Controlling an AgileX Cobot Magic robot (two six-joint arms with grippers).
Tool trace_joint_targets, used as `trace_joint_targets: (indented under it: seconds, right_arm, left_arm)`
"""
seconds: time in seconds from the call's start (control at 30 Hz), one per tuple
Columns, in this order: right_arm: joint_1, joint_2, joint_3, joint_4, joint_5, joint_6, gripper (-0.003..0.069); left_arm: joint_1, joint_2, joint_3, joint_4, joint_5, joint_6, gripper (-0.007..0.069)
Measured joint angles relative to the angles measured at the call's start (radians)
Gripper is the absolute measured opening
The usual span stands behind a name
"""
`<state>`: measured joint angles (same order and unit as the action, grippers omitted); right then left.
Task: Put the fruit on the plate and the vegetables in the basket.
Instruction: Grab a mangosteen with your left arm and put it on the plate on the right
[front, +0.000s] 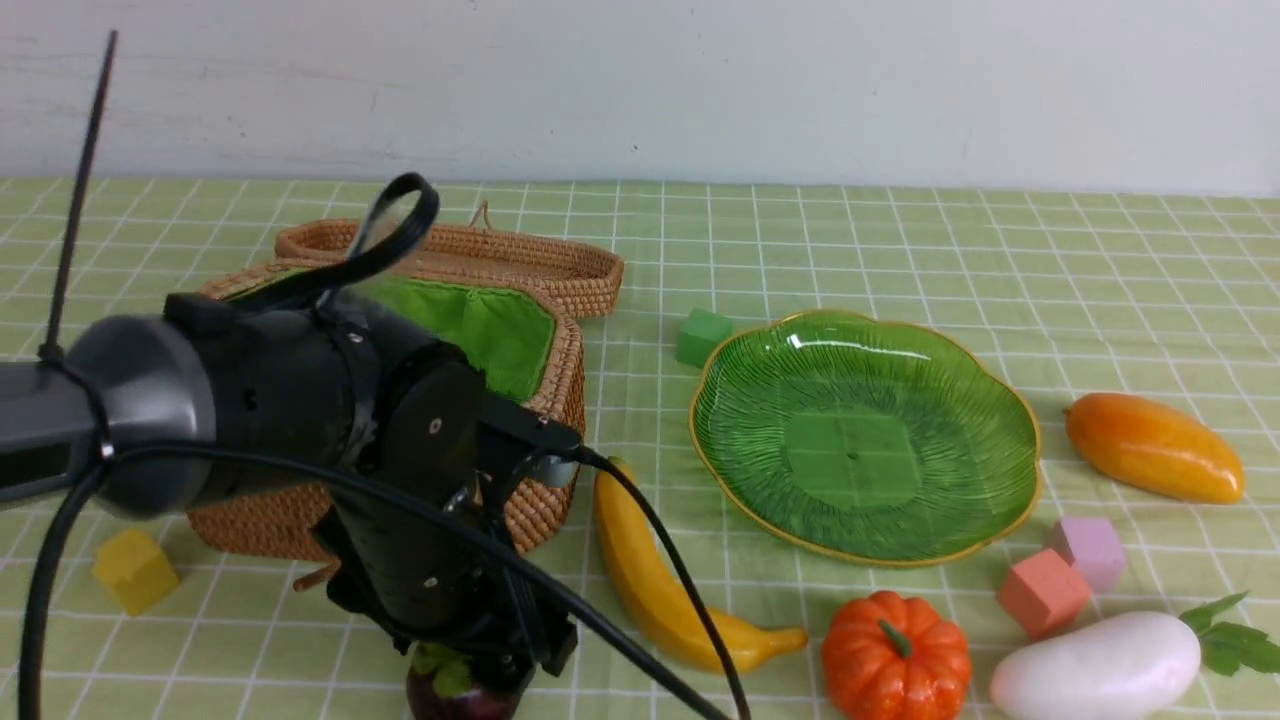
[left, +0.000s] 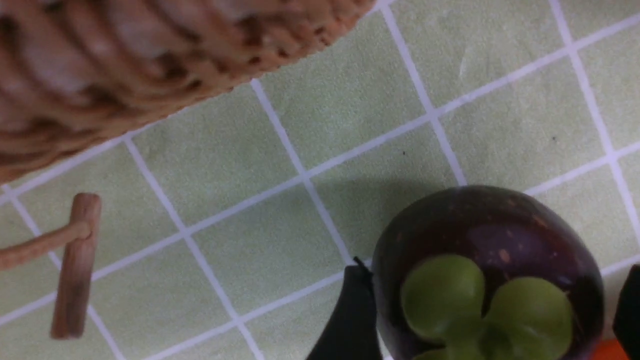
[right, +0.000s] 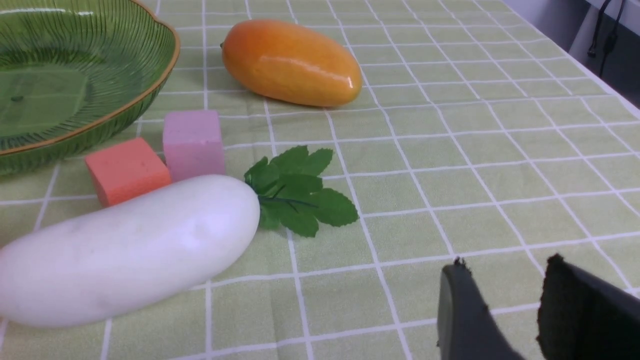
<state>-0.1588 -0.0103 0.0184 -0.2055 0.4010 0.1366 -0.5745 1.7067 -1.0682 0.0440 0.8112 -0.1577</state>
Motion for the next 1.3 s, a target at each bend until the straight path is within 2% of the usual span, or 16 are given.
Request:
trace_joint_targets:
  seconds: [0.2, 0.4, 0.63, 0.77, 0.97, 1.07, 1.17, 1.3]
  right_arm:
    - [0.0, 0.0, 0.0, 0.0, 0.0, 0.0, 0.0241]
    - [0.0, 0.0, 0.0, 0.0, 0.0, 0.0, 0.0241]
    - [0.0, 0.0, 0.0, 0.001, 0.0, 0.0, 0.0241]
    - [0.0, 0.0, 0.0, 0.001, 0.0, 0.0, 0.0241]
    - [0.0, 0.0, 0.0, 0.001, 0.0, 0.0, 0.0241]
    - [0.0, 0.0, 0.0, 0.001, 0.0, 0.0, 0.0241]
    - [0.0, 0.0, 0.0, 0.001, 0.0, 0.0, 0.0241]
    - [0.0, 0.0, 0.0, 0.001, 0.0, 0.0, 0.0241]
  left_arm:
    - [0.0, 0.054, 0.001, 0.0, -0.007, 0.001, 0.0623]
    - [0.0, 0.055, 0.001, 0.0, -0.008, 0.002, 0.0573]
    - [0.0, 0.041, 0.001, -0.004, 0.007, 0.008, 0.0573]
    - [0.0, 0.007, -0.03, -0.054, 0.02, 0.045, 0.0573]
    - [-0.052, -0.027, -0.199, -0.231, 0.065, 0.237, 0.0573]
    - [-0.125, -0.015, -0.323, -0.301, 0.033, 0.32, 0.0573]
    - [-0.152, 0.019, -0.415, -0.32, -0.061, 0.316, 0.0573]
    - [-0.151, 0.141, -0.56, -0.316, -0.196, 0.222, 0.0573]
